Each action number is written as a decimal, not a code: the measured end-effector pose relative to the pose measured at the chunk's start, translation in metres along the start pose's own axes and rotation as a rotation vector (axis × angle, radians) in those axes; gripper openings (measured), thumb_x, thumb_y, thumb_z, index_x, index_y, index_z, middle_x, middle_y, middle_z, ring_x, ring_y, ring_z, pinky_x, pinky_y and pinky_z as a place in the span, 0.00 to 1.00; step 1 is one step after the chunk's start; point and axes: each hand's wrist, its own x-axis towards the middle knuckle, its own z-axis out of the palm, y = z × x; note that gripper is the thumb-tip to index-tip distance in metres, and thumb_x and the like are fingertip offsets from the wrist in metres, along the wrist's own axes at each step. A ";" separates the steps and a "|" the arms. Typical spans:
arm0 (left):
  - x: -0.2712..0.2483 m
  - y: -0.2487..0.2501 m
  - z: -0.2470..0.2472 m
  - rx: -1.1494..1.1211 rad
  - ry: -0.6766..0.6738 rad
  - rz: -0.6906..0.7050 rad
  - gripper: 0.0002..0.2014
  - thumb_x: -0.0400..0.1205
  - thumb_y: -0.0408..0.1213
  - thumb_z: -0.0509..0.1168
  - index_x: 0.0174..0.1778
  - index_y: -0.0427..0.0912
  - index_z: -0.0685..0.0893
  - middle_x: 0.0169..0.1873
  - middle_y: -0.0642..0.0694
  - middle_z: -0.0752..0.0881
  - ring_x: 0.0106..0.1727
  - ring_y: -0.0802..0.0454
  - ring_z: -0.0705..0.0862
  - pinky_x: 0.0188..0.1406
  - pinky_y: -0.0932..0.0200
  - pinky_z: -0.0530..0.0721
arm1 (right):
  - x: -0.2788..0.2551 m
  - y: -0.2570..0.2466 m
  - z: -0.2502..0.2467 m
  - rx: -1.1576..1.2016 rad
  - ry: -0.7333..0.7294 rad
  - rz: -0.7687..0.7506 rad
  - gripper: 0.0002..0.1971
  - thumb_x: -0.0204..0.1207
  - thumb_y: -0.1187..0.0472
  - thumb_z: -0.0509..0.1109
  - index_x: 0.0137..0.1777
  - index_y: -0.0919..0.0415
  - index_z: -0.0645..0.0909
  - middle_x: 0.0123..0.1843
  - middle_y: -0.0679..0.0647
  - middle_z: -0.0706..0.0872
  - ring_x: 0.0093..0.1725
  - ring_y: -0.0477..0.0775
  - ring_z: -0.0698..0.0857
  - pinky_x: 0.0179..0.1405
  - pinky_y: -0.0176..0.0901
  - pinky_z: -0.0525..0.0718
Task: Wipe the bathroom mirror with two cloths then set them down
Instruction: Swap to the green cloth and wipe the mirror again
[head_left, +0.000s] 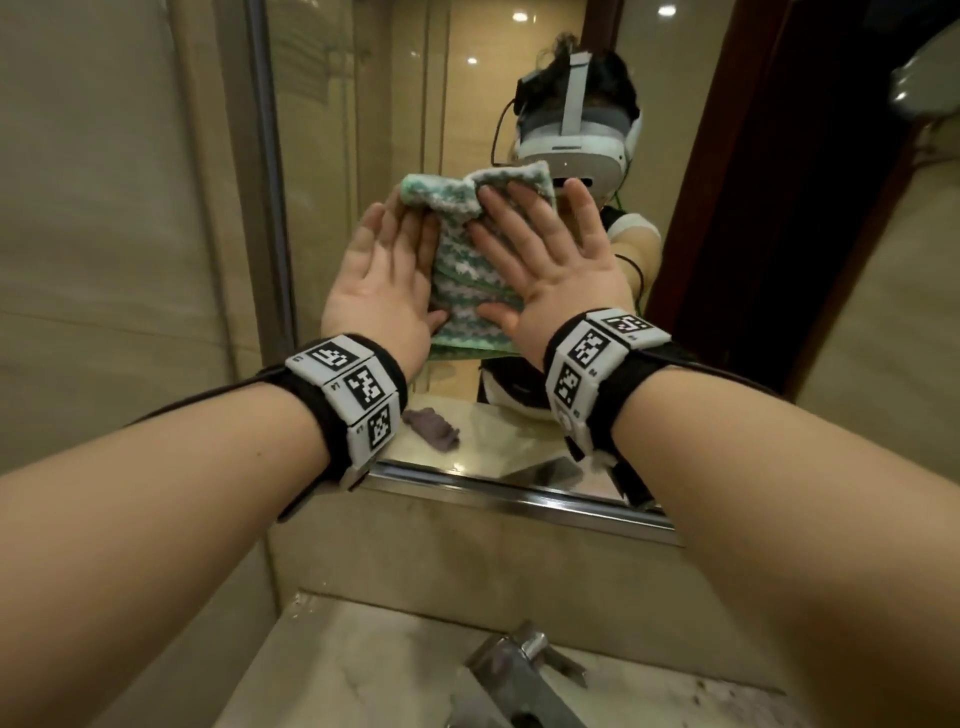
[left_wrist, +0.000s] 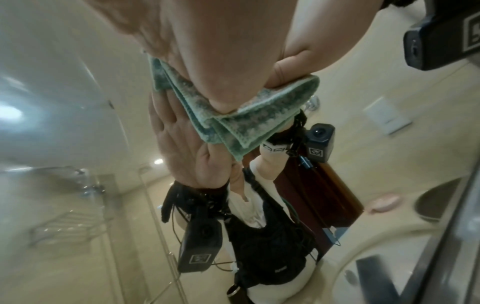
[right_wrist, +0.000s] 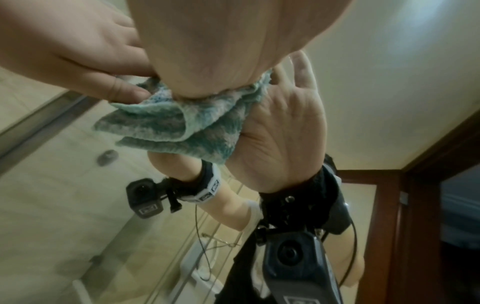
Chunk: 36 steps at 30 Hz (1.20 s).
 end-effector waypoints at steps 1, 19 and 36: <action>0.000 0.010 -0.007 -0.021 0.019 0.023 0.37 0.86 0.56 0.36 0.67 0.26 0.23 0.79 0.33 0.35 0.80 0.38 0.33 0.68 0.41 0.23 | -0.010 0.009 0.003 -0.019 -0.012 0.020 0.36 0.81 0.36 0.40 0.81 0.52 0.31 0.83 0.51 0.31 0.81 0.55 0.32 0.74 0.64 0.28; -0.008 0.181 -0.099 -0.020 0.322 0.399 0.36 0.87 0.52 0.38 0.76 0.26 0.30 0.77 0.26 0.34 0.79 0.31 0.32 0.73 0.41 0.27 | -0.165 0.131 0.069 -0.004 -0.227 0.382 0.33 0.78 0.34 0.36 0.69 0.49 0.21 0.72 0.46 0.19 0.80 0.53 0.28 0.61 0.57 0.12; -0.005 0.185 -0.084 -0.104 0.415 0.397 0.38 0.84 0.57 0.36 0.76 0.31 0.27 0.79 0.33 0.31 0.80 0.42 0.30 0.69 0.48 0.20 | -0.174 0.127 0.078 0.084 -0.208 0.345 0.35 0.81 0.40 0.38 0.69 0.58 0.18 0.74 0.54 0.17 0.79 0.57 0.27 0.67 0.49 0.15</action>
